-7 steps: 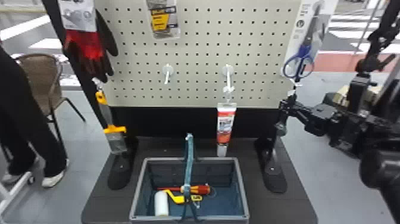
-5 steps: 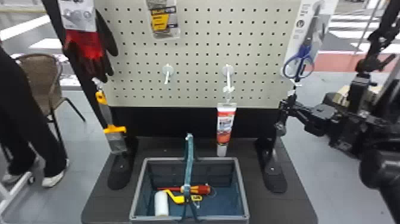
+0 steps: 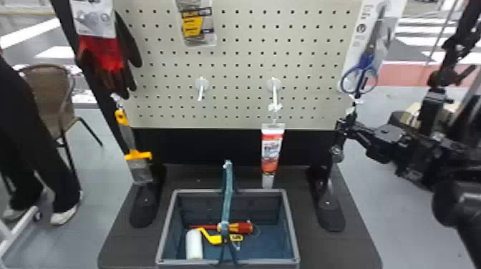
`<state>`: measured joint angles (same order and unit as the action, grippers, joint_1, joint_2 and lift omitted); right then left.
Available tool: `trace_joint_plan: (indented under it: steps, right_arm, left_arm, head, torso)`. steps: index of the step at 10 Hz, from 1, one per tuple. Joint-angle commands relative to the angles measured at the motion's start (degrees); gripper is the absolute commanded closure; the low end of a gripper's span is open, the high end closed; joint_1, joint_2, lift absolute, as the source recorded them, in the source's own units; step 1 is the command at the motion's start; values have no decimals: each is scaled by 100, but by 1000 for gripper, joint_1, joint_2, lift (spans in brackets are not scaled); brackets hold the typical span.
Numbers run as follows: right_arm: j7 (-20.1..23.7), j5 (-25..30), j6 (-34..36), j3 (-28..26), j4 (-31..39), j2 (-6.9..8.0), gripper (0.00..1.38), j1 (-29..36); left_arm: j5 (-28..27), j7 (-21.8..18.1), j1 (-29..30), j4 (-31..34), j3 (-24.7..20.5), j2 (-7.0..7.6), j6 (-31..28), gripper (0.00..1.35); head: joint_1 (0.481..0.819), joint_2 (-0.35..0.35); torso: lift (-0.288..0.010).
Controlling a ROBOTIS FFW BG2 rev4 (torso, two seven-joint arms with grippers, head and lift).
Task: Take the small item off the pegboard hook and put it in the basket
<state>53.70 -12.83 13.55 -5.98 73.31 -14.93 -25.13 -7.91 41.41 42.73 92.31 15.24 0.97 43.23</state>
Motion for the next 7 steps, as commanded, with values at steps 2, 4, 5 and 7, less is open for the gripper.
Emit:
trace_joint_plan:
  steps: [2,4,5,7]
  right_arm:
    - [0,-1,113,0,242,-1,1204,67]
    - [0,-36,113,-9,369,-18,1205,141]
    - [0,-45,157,-70,537,-18,1205,240]
    - [0,-80,245,-202,889,-36,1205,424]
  left_arm:
    - [0,-2,12,2,5,0,-7,216]
    - [0,-2,12,2,5,0,-7,216]
    - [0,-2,0,2,5,0,-7,216]
    - [9,-2,12,2,5,0,-16,216]
  head:
    - [549,0]
    - [549,0]
    - [549,0]
    - [549,0]
  torso:
    - [-100]
    - [-100]
    - [-100]
    - [-100]
